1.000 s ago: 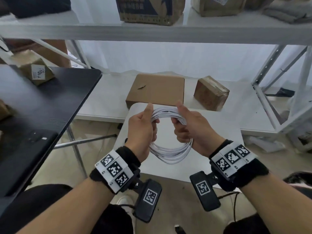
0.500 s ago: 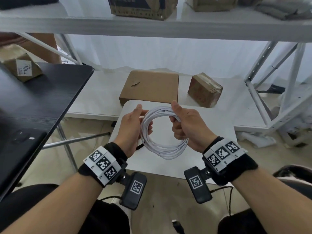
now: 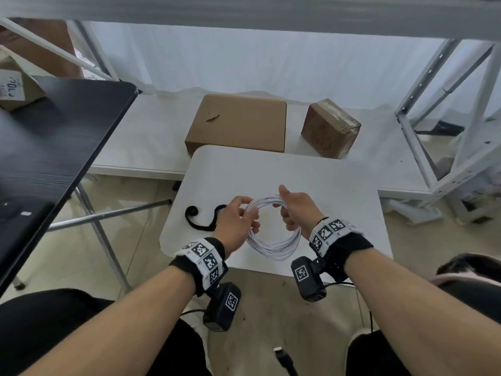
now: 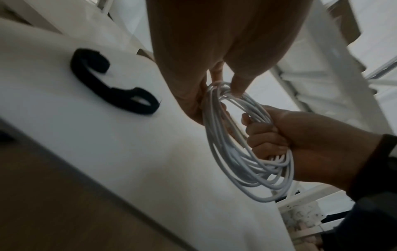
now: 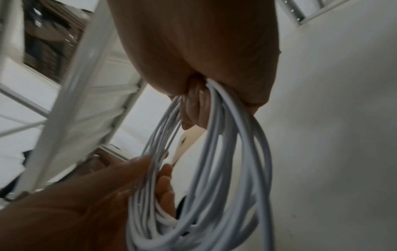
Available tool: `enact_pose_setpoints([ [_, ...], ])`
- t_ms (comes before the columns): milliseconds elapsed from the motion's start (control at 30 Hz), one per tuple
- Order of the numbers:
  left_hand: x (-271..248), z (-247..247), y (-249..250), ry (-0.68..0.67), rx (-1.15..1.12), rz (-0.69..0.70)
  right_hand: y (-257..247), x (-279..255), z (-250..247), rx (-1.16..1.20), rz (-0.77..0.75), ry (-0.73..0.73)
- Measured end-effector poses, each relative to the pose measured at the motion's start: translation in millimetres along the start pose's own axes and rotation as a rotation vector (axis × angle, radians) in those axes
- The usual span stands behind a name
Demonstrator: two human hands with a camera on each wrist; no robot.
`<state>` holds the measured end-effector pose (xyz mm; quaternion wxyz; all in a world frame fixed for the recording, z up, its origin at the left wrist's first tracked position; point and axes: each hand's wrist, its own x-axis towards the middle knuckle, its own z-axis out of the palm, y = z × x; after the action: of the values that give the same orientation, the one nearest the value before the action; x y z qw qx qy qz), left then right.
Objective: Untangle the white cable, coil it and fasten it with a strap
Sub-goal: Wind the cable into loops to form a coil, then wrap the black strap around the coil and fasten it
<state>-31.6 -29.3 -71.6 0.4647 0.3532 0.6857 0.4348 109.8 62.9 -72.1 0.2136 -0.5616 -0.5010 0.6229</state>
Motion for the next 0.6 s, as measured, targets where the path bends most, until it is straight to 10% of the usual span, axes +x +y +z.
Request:
enact_pose_setpoints([
  [600,48.3,4.1,-52.8,0.122,0.369,-0.151,57.1,48.9,-6.2,-0.186,-0.103,0.123],
])
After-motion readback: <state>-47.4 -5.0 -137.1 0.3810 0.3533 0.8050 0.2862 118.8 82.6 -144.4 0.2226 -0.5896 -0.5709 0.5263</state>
